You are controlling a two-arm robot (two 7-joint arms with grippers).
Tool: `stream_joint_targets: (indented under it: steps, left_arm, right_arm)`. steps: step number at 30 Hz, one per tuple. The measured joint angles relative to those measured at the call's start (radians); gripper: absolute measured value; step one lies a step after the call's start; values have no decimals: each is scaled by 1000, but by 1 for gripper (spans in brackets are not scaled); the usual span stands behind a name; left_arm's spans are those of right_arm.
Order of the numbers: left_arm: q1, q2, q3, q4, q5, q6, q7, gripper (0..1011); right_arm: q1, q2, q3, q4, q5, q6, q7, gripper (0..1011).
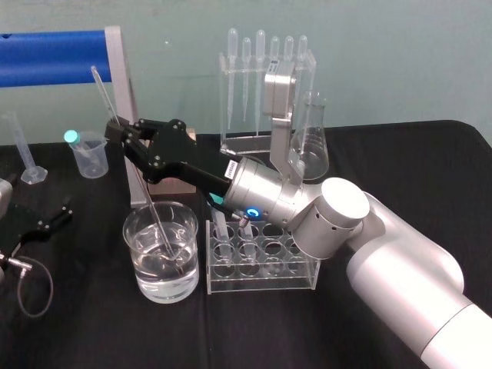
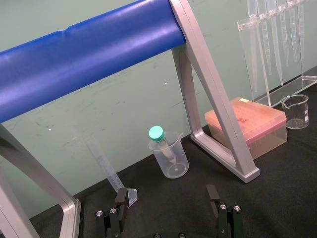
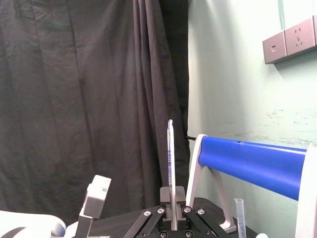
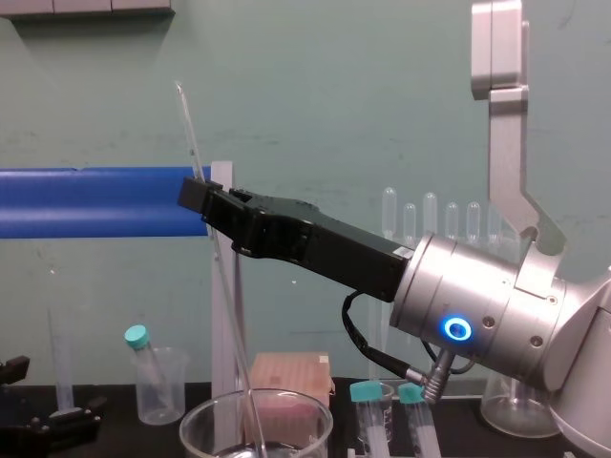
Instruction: Hold the thermometer with one hand and immerse one end into the beaker, then reinsert it into the test tube rack.
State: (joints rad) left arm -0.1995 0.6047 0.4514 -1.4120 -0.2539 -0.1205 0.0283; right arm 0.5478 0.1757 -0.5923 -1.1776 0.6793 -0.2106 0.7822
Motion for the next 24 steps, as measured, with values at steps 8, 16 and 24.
stream_joint_targets:
  steps: [8, 16, 24]
  left_arm:
    - [0, 0, 0, 0, 0, 0, 0, 1008]
    - [0, 0, 0, 0, 0, 0, 0, 1008]
    - [0, 0, 0, 0, 0, 0, 0, 1008]
  right_arm:
    - [0, 0, 0, 0, 0, 0, 0, 56]
    - [0, 0, 0, 0, 0, 0, 0, 56]
    - [0, 0, 0, 0, 0, 0, 0, 56]
